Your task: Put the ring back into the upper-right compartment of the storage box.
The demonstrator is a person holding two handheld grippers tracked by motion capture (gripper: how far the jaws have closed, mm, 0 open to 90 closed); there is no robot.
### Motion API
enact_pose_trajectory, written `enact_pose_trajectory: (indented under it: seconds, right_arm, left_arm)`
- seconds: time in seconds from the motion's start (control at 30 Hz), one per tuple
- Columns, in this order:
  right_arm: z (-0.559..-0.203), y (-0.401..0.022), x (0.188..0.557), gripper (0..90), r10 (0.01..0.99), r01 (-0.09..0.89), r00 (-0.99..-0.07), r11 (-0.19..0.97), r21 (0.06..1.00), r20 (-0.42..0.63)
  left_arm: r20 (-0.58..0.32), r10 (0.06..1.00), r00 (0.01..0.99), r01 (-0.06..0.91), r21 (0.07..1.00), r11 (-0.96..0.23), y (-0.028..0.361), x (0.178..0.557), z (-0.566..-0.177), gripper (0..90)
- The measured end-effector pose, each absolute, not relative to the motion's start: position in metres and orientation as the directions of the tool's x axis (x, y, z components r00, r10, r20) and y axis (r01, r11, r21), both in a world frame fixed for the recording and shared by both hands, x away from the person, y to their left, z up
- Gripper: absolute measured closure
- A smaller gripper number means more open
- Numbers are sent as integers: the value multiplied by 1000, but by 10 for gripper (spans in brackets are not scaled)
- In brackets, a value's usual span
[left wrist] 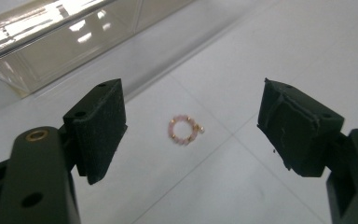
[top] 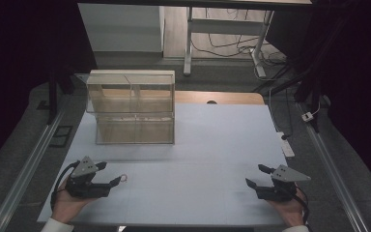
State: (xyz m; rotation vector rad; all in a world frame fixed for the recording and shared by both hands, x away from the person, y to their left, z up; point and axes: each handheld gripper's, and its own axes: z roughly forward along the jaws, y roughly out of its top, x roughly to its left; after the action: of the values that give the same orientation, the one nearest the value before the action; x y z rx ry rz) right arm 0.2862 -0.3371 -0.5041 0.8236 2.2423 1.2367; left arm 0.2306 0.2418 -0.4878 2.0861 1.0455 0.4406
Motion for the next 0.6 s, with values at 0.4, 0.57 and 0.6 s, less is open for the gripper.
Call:
enact_pose_trajectory:
  seconds: [0.4,0.57,0.6]
  right_arm:
    - [-506,-336,284,263,680,286,-727,422,860,-92]
    - [-507,-335,284,264,680,292,-727,438,850,-100]
    - [-507,-335,284,264,677,293,-729,439,849,-98]
  left_arm:
    - [6,782,623,592,649,-477,229,251,-464,247]
    - [8,774,633,615,602,-509,223,264,-462,261]
    - [10,769,640,615,593,-520,222,266,-462,263]
